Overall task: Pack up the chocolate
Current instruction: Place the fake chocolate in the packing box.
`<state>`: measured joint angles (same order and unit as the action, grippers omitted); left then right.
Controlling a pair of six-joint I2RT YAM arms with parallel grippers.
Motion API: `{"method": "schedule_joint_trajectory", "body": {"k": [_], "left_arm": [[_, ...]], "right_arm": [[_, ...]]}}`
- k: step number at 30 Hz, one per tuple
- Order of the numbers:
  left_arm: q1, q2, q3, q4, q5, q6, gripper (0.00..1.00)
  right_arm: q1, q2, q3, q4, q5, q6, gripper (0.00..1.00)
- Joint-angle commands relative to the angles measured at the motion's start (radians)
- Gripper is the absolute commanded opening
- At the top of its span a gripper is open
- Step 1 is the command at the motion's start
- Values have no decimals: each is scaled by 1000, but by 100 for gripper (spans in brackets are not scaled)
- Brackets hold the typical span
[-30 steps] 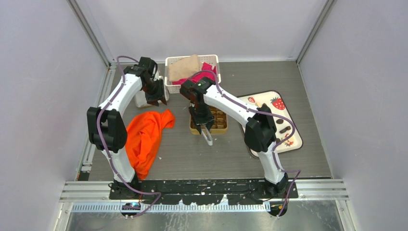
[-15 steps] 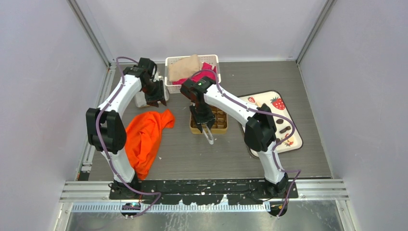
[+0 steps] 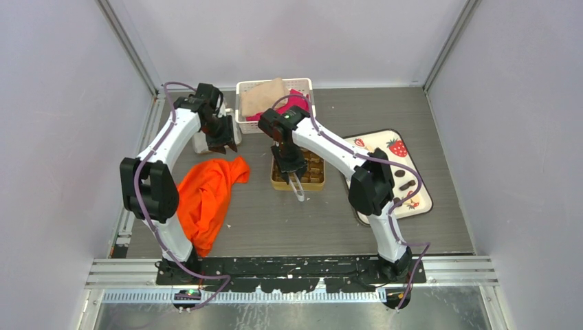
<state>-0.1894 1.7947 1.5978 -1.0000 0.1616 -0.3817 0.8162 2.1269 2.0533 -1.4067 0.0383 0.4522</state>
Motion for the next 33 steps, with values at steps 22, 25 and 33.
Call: {"method": "schedule_joint_trajectory", "body": {"k": [22, 25, 33], "left_arm": [[5, -56, -9, 17, 22, 21, 42], [5, -54, -8, 17, 24, 20, 42], [5, -55, -10, 18, 21, 15, 42]], "right_arm": [[-6, 26, 38, 15, 37, 16, 36], [-5, 23, 40, 15, 34, 16, 40], [-6, 25, 41, 17, 31, 10, 46]]}}
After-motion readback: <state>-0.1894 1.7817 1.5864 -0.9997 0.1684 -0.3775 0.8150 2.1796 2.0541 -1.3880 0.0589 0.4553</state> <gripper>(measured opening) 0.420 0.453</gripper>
